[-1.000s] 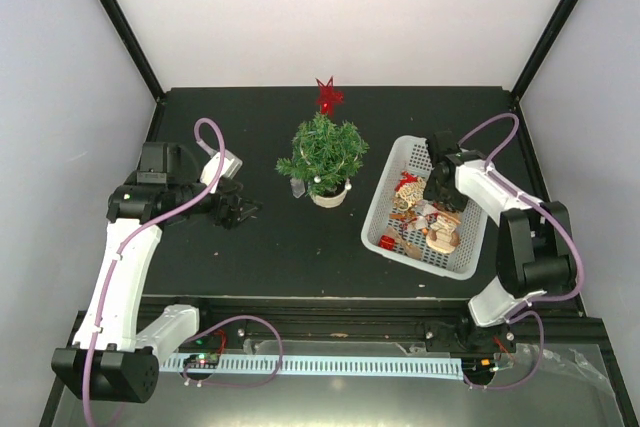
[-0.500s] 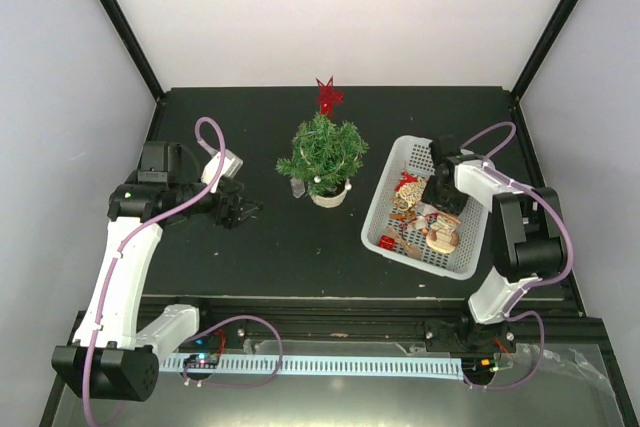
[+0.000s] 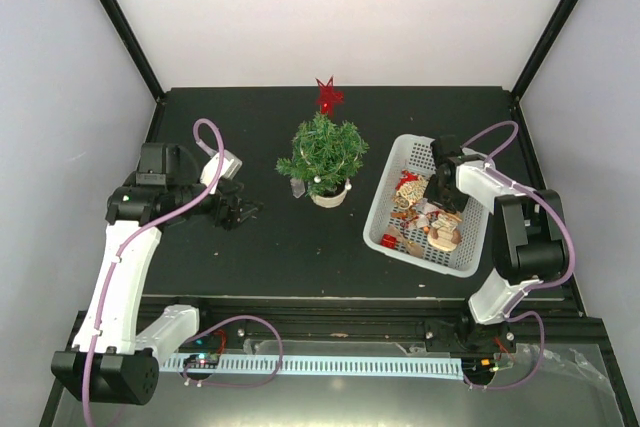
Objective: Decorate the small christmas tree
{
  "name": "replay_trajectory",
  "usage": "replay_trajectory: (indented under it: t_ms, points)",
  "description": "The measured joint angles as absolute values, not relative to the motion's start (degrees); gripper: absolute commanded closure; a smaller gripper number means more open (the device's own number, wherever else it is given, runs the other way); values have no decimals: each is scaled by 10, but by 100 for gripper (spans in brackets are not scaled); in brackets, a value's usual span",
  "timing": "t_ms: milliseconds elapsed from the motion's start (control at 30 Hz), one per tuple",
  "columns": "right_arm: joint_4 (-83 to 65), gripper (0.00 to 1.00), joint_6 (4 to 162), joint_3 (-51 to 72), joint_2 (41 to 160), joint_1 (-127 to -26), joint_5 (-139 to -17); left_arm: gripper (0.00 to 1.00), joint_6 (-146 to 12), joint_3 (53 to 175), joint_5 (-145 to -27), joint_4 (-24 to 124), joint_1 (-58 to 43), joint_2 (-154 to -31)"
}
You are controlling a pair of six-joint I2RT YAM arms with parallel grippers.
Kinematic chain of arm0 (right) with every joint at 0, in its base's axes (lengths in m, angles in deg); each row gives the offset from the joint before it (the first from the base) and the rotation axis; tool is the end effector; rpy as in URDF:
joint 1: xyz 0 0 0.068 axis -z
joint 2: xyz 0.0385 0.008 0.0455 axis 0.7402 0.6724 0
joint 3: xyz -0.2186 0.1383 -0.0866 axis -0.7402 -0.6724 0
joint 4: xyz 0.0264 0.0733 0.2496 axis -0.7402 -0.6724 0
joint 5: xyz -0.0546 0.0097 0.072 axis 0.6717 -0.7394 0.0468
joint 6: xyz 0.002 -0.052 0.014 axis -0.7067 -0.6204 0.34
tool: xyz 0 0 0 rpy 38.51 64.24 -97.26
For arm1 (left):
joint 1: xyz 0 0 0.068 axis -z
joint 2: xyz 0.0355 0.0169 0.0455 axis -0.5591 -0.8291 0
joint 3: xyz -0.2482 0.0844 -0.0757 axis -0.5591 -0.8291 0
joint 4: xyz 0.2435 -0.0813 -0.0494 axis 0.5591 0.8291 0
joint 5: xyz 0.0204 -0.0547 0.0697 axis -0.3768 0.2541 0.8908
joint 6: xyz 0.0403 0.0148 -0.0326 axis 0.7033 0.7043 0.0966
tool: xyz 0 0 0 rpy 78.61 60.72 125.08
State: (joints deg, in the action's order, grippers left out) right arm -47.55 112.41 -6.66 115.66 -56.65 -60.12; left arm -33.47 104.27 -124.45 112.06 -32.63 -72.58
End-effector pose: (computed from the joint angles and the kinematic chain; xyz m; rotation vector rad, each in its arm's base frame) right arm 0.3018 0.0410 0.1668 0.7058 2.7787 -0.1074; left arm 0.1665 -0.0301 0.3412 0.7697 2.1454 -0.8262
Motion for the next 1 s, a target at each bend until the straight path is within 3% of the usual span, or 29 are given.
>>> replay_trajectory:
  t_ms: [300,600,833,1000]
  points:
    - [-483,71,1124,-70,1120,-566,-591,11,-335,1042,-1245,1120,-326,-721]
    - [-521,71,1116,-59,976,-571,-592,11,-335,1042,-1246,1119,-326,-721]
    - [-526,69,1085,-52,862,-589,-677,11,-335,1042,-1255,1117,-326,-721]
    - [-520,67,1045,-15,803,-597,-812,10,-335,1042,-1260,1117,-326,-721]
